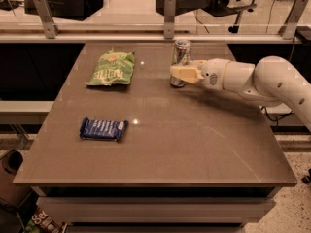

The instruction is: Place redbull can upright

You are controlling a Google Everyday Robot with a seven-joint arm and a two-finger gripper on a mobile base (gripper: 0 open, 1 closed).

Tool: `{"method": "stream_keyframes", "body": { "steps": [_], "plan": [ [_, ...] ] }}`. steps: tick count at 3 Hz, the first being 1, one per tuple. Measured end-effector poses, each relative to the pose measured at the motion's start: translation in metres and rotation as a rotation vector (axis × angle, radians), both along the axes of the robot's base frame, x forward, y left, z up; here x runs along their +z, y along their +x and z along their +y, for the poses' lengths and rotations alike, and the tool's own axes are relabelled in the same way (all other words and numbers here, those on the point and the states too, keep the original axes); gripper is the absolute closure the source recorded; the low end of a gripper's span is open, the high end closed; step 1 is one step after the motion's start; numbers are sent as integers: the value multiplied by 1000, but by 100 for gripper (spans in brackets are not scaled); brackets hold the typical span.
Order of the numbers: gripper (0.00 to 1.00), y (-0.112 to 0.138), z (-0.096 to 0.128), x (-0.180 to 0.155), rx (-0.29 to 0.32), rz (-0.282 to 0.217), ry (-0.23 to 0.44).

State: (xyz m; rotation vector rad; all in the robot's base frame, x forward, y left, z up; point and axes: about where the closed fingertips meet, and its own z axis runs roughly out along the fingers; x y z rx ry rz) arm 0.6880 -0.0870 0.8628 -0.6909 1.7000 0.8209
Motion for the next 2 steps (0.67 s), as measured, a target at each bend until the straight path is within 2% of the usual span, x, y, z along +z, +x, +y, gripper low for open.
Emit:
{"method": "stream_keyframes", "body": {
  "steps": [1,2],
  "plan": [
    [13,0,3,0,4,0,0],
    [0,0,6,0,9,1,1]
  ]
}}
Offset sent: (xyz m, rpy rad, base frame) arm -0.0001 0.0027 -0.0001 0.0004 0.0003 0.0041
